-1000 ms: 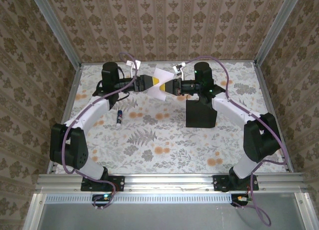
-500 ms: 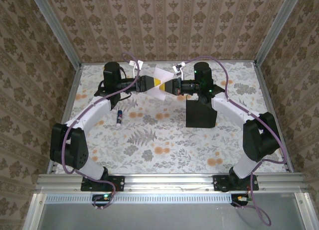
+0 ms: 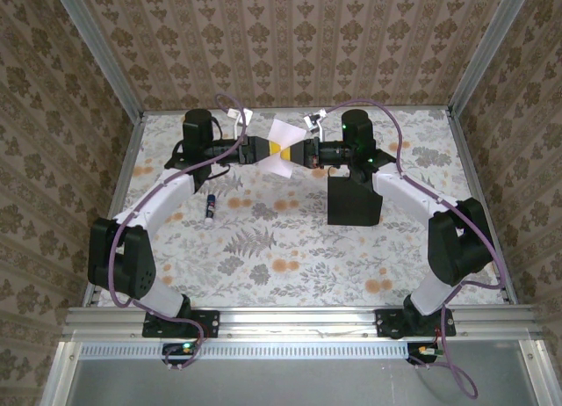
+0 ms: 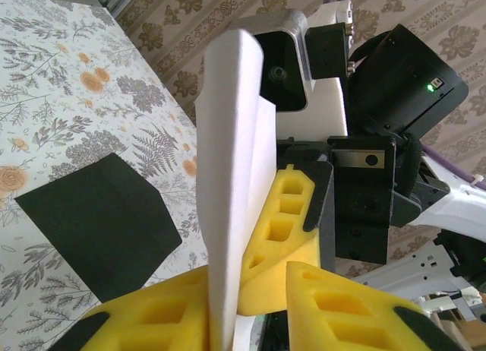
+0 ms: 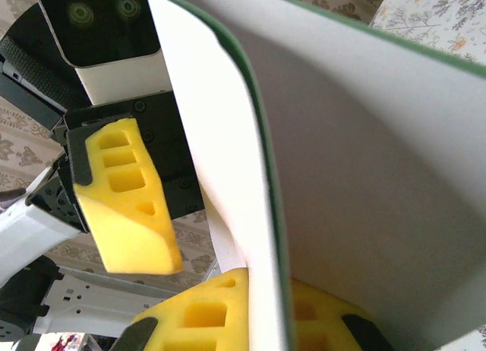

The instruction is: Place the letter into the envelope and seal it

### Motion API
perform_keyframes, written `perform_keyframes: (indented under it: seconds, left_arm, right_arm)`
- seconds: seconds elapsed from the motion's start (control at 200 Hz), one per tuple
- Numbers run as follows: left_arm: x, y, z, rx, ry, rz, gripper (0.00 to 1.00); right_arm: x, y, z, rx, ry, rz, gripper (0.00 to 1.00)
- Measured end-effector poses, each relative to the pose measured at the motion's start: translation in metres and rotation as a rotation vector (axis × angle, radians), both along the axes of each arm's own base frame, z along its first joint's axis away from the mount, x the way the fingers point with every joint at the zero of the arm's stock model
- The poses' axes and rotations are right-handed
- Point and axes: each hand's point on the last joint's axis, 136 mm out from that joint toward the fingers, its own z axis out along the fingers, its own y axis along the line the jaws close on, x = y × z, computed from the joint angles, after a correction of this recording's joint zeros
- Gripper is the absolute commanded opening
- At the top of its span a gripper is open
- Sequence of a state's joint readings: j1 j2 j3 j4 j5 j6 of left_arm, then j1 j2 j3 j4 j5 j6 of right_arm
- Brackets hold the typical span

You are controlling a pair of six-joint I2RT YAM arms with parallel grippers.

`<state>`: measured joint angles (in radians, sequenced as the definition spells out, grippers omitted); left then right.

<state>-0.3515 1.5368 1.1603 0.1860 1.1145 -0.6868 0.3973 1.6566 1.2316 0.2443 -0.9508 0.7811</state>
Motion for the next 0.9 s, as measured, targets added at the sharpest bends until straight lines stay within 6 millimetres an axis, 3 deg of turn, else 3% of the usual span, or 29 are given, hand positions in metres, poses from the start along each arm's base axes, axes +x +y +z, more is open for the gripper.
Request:
perform_keyframes:
  seconds: [0.175,0.255,0.385,0.595,0.715,0.9]
  left_arm:
    - [0.003,0.003,-0.002,0.005,0.007,0.013,0.08]
    - [0.005,0.005,-0.003,0.008,0.011,0.023,0.04]
    - [0.008,0.007,-0.003,0.009,0.01,0.035,0.0]
    - [0.013,0.011,0.001,0.0,0.006,0.057,0.0]
    - [0.018,0.01,0.01,-0.03,-0.017,0.077,0.0]
    - [0.016,0.001,0.014,-0.086,-0.01,0.092,0.0]
  right_arm:
    - [0.0,-0.001,0.0,0.0,-0.003,0.0,0.16]
    - [0.001,-0.003,-0.001,-0.006,-0.009,-0.003,0.31]
    - [0.004,-0.016,-0.001,-0.026,-0.011,-0.027,0.69]
    - [0.003,-0.046,0.018,-0.038,-0.072,-0.098,0.97]
    - [0.0,-0.058,0.019,-0.035,-0.089,-0.126,1.0]
    - [-0.003,-0.06,-0.002,-0.03,-0.058,-0.132,0.99]
